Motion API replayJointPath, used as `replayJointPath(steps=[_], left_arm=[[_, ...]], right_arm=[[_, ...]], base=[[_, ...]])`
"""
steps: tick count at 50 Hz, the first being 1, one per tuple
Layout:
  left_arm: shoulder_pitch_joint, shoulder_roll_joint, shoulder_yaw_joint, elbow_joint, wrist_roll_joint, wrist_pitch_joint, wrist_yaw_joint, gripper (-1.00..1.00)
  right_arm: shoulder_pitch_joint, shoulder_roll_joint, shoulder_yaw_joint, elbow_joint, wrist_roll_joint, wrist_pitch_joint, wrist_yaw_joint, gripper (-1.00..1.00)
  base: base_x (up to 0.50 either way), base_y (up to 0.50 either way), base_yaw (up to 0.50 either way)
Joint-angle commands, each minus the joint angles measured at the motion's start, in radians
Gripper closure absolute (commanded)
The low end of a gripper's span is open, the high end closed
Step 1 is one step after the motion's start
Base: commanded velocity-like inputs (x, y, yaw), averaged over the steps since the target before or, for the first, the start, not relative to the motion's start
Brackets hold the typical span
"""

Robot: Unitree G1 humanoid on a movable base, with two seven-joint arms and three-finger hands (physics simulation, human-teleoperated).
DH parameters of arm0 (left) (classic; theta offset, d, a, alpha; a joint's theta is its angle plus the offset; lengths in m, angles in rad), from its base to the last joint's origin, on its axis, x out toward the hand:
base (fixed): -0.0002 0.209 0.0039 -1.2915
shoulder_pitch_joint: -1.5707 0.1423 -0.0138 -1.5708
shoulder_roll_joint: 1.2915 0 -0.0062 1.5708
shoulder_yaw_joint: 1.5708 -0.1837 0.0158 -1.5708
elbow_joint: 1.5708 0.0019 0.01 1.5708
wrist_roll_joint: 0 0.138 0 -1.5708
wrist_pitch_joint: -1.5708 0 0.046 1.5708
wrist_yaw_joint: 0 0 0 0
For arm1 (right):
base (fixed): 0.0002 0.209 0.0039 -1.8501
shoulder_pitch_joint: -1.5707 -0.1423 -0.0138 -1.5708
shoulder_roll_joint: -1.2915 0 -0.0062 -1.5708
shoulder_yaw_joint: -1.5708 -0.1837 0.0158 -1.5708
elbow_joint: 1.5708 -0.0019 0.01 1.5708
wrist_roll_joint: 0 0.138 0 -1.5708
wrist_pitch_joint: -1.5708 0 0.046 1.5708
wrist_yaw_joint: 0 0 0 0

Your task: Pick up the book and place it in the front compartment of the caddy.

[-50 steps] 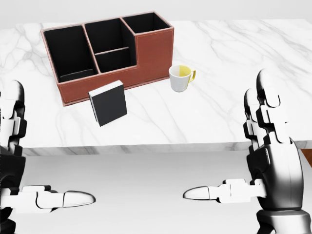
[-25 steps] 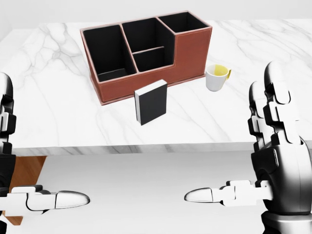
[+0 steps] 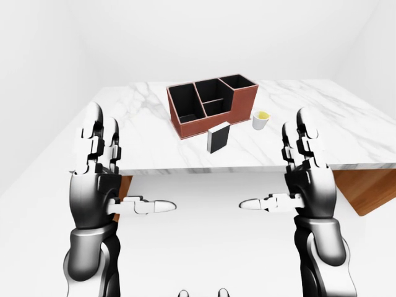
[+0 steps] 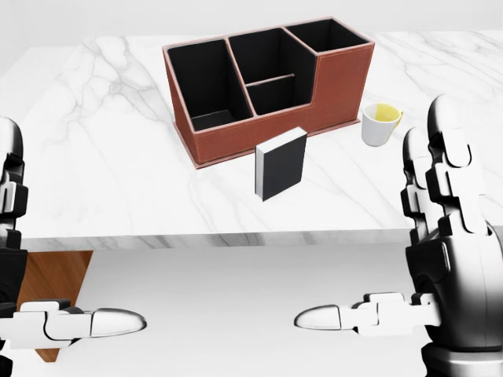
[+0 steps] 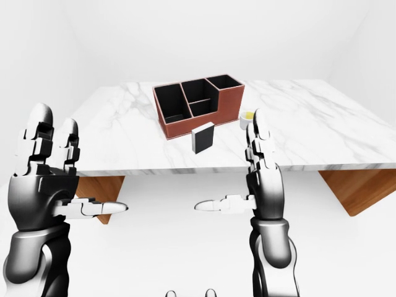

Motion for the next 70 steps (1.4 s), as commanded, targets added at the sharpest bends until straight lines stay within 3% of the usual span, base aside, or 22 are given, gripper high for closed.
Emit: replayJointPath(steps=[1,4,43,70], left_arm=[[0.002,-0.002,-0.006,0.001,0.0,0.0,0.0,-1.0],[0.005,-0.002,-0.009,-0.004,0.002,0.0,0.0,-1.0],[0.011,-0.004,-0.027,0.002,0.005,0.0,0.004,-1.0],[0.007,-0.003,-0.029,0.002,0.006,0.0,0.004,-1.0]], right_arm=[[0.005,-0.001,-0.003,-0.023,0.0,0.0,0.006,-1.0],[0.03,0.004,-0.007,-0.058,0.046,0.0,0.039,-1.0],[0.038,0.0,0.02,-0.061,0.008,0.0,0.021,-1.0],[0.037,0.005,0.012,-0.089,0.036,0.0,0.028,-1.0]], base=[[0.0,0.0,0.0],[0.13,0.0,0.0],[0.49,0.0,0.0],[0.0,0.09,0.0]])
